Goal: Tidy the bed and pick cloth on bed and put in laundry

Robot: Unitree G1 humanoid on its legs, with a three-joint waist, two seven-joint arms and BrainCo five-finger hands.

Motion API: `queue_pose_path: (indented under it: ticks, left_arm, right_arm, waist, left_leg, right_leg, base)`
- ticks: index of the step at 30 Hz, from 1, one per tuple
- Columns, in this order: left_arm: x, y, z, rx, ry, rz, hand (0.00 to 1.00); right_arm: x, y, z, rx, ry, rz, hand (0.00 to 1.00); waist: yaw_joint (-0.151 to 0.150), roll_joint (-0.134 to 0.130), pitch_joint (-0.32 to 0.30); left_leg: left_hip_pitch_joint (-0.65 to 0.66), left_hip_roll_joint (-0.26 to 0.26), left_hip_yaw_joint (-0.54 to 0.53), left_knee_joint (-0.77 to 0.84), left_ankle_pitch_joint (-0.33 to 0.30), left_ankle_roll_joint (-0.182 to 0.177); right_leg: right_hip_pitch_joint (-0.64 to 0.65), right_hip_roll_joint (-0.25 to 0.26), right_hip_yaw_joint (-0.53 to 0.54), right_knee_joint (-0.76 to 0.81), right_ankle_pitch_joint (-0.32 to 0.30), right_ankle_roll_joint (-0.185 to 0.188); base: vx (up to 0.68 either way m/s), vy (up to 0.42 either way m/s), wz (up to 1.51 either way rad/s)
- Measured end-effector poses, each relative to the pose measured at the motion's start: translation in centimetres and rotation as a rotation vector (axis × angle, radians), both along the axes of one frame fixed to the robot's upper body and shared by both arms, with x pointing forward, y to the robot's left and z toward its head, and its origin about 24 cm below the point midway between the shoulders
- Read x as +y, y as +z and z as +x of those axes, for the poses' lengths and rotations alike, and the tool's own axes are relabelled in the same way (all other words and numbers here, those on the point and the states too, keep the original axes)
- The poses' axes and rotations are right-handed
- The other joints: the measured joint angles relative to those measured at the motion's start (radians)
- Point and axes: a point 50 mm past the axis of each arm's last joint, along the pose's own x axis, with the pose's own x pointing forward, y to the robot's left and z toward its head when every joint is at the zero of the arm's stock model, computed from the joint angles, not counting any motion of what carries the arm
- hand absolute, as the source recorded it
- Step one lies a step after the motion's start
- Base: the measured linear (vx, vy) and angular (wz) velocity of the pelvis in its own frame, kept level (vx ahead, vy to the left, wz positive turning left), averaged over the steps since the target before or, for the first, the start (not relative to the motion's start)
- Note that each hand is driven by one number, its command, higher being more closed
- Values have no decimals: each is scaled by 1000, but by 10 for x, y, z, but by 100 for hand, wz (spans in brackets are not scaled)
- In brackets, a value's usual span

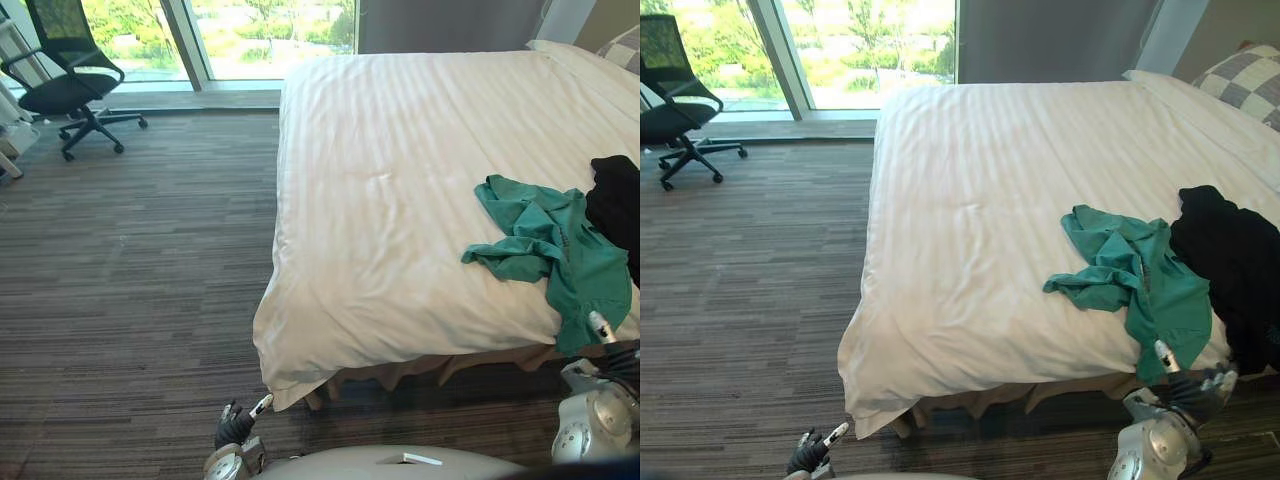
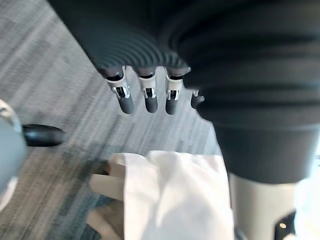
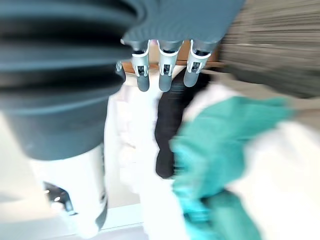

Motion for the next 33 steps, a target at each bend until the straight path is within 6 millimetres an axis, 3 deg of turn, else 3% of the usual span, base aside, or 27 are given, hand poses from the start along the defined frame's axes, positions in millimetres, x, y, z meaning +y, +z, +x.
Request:
queue_pose_path:
  ticks: [1, 5, 9, 14, 17, 20, 25, 27, 28, 30, 33]
  left_arm:
    - [0, -2, -2, 13, 7, -2, 0]
    - [-3, -3, 3, 13, -4, -12, 0]
    - [-3, -9, -3, 62, -56, -17, 0]
    - [5, -9, -3, 71, -97, 5, 0]
    - [8, -6, 6, 44, -117, 22, 0]
    - [7, -2, 22, -4, -145, 36, 0]
    - [7, 4, 43, -67, -142, 41, 0]
    - [15, 4, 49, -60, -126, 42, 0]
    - [19, 4, 51, -53, -111, 42, 0]
    - [24, 7, 59, -73, -93, 46, 0]
    - [22, 11, 71, -111, -55, 34, 0]
  right_arm:
    - [6, 21, 8, -58, 18, -79, 100]
    - [26, 50, 28, -163, 118, -179, 100]
    - [55, 75, 70, -231, 409, -310, 100]
    - [91, 86, 113, -226, 728, -433, 100]
    - [117, 90, 128, -237, 885, -473, 100]
    - [143, 98, 139, -266, 1002, -504, 100]
    - [189, 113, 152, -329, 1181, -543, 100]
    - [205, 117, 157, -357, 1231, -511, 100]
    - [226, 119, 159, -387, 1294, -467, 100]
    - [247, 118, 162, -395, 1359, -424, 100]
    - [273, 122, 173, -388, 1424, -384, 100]
  waist:
    - [-1, -3, 0]
    - [-1, -11, -8]
    - [0, -13, -15]
    - [11, -19, -7]
    - [40, -32, 22]
    - [64, -38, 77]
    - [111, -19, 181]
    - [120, -18, 218]
    - [133, -21, 252]
    - [141, -25, 284]
    - [157, -22, 336]
  left_leg:
    - [0, -1, 0, 0, -4, 0]
    - [-16, -5, -7, 4, -8, 1]
    - [-36, -17, -38, 6, -4, 8]
    - [-75, -21, -96, 39, -9, 17]
    - [-102, -20, -158, 68, -12, 21]
    - [-141, -20, -234, 95, -11, 22]
    - [-220, -21, -320, 143, 0, 36]
    - [-254, -23, -338, 162, 3, 40]
    - [-284, -26, -342, 183, 3, 41]
    - [-328, -31, -355, 210, 3, 41]
    - [-380, -32, -372, 249, 5, 44]
  right_leg:
    - [-2, -1, 2, 0, 0, 0]
    - [-14, -2, 4, -1, 2, 2]
    - [-21, -3, 9, -24, 12, 6]
    - [-17, -6, 8, -35, 30, 2]
    - [-3, -8, -25, -35, 30, 2]
    - [11, -9, -80, -33, 30, 2]
    - [-20, -20, -154, 19, 24, -5]
    - [-51, -29, -163, 53, 16, -10]
    - [-80, -39, -169, 82, 6, -12]
    - [-113, -51, -177, 107, -5, -9]
    - [-147, -59, -192, 135, -18, -19]
  base:
    - [40, 3, -4]
    - [58, 2, 4]
    - [79, -14, 12]
    - [26, -21, 26]
    - [-17, -40, 46]
    - [-50, -40, 68]
    - [-83, -11, 52]
    - [-73, 43, 23]
    - [-63, 35, 13]
    - [-93, 42, 19]
    - [-74, 17, 19]
